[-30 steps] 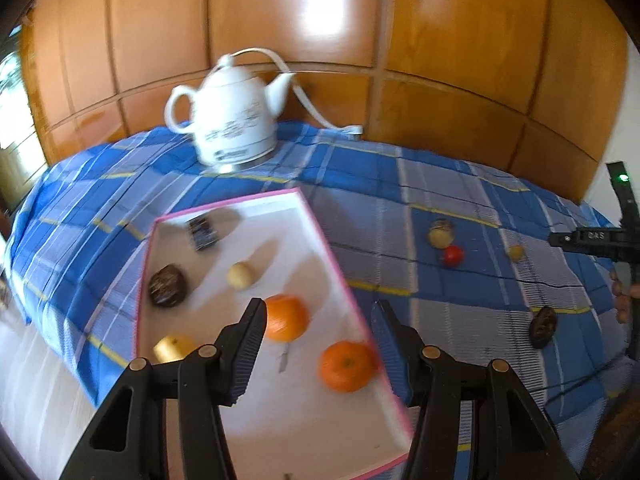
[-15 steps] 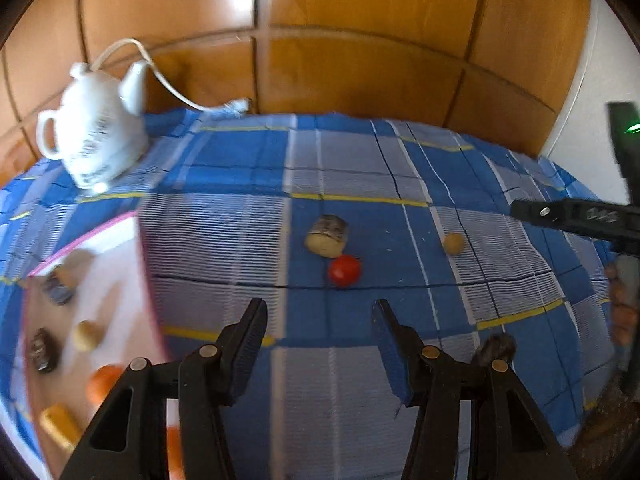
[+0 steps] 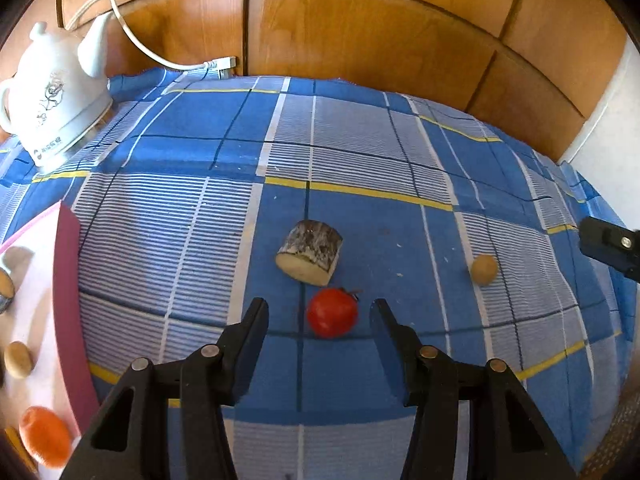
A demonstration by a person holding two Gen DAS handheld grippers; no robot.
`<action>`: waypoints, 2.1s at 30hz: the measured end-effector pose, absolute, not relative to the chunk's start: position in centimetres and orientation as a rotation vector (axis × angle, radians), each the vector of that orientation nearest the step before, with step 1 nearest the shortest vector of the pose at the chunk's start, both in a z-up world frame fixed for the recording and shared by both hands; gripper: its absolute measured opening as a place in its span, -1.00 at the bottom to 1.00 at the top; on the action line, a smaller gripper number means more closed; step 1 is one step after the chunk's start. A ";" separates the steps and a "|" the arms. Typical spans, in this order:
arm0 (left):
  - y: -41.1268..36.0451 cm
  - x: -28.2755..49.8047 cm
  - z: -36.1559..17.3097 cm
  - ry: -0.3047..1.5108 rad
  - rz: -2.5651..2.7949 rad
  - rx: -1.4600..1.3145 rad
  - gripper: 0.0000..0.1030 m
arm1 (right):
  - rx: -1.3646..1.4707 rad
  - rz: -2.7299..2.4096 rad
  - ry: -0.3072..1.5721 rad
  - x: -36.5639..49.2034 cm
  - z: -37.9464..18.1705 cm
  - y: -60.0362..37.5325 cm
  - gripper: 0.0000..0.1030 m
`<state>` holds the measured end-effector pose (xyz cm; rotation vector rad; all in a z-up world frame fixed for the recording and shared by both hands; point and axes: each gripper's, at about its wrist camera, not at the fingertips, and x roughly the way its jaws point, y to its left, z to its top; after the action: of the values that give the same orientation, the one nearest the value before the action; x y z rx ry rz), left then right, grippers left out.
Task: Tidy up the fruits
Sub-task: 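Close the left gripper on the red tomato, then close the right gripper on the dark brown round fruit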
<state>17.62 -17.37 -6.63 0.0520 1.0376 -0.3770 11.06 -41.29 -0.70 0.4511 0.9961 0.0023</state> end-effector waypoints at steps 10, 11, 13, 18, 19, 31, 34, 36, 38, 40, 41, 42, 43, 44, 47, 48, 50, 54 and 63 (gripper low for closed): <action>-17.3 16.1 -6.8 1.031 -0.432 0.057 -0.50 | 0.441 -0.007 1.007 11.2 -1.0 -41.4 -0.04; -17.3 15.5 -6.7 1.027 -0.439 0.059 -0.50 | 0.442 -0.010 1.010 11.2 -1.1 -41.5 -0.04; -16.9 13.8 -6.3 1.026 -0.469 0.052 -0.50 | 0.442 -0.015 1.015 11.2 -1.2 -41.6 -0.04; -16.2 9.5 -6.3 1.013 -0.525 0.093 -0.50 | 0.430 0.047 1.057 11.5 -1.8 -40.7 -0.05; -16.2 8.9 -6.4 1.014 -0.528 0.100 -0.50 | 0.425 0.057 1.065 11.6 -1.9 -40.4 -0.05; -15.4 6.0 -7.2 0.948 -0.534 0.133 -0.50 | 0.419 0.140 1.179 12.0 -4.2 -39.1 -0.05; -15.3 5.7 -7.2 0.935 -0.535 0.137 -0.50 | 0.351 0.292 1.256 11.7 -4.7 -36.5 -0.05; -15.2 5.7 -7.2 0.931 -0.537 0.136 -0.50 | 0.269 0.377 1.303 11.2 -5.1 -34.5 -0.05; -15.2 5.5 -7.2 0.930 -0.539 0.132 -0.50 | 0.146 0.438 1.321 10.4 -5.1 -32.2 0.04; -15.1 5.5 -7.2 0.930 -0.541 0.129 -0.50 | 0.075 0.464 1.332 9.8 -5.2 -31.0 0.15; -15.1 5.5 -7.2 0.929 -0.541 0.130 -0.50 | 0.055 0.473 1.341 9.6 -5.4 -30.7 0.21; -15.2 5.5 -7.2 0.929 -0.542 0.130 -0.50 | 0.019 0.481 1.351 9.3 -5.5 -30.2 0.21; -15.2 5.6 -7.2 0.930 -0.541 0.129 -0.49 | -0.005 0.484 1.353 9.1 -5.6 -30.0 0.21; -15.2 5.6 -7.2 0.930 -0.541 0.127 -0.49 | -0.028 0.484 1.354 8.8 -5.7 -29.8 0.21; -15.2 5.6 -7.3 0.931 -0.539 0.127 -0.48 | -0.069 0.486 1.376 8.6 -6.2 -29.4 0.21; -15.2 5.6 -7.3 0.930 -0.539 0.128 -0.48 | -0.095 0.483 1.385 8.4 -6.5 -29.2 0.21; -15.2 5.6 -7.3 0.929 -0.538 0.129 -0.48 | -0.165 0.450 1.374 8.0 -6.8 -28.5 -0.08; -15.3 5.5 -7.3 0.925 -0.533 0.133 -0.48 | -0.209 0.382 1.283 7.8 -6.0 -28.5 -0.09; -15.5 5.3 -7.4 0.914 -0.518 0.139 -0.48 | -0.117 0.236 1.233 9.7 -6.3 -30.2 -0.08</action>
<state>5.29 -15.48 -7.39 0.1388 0.9143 -0.5183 9.74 -30.24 -6.30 -0.1174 1.2333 0.2360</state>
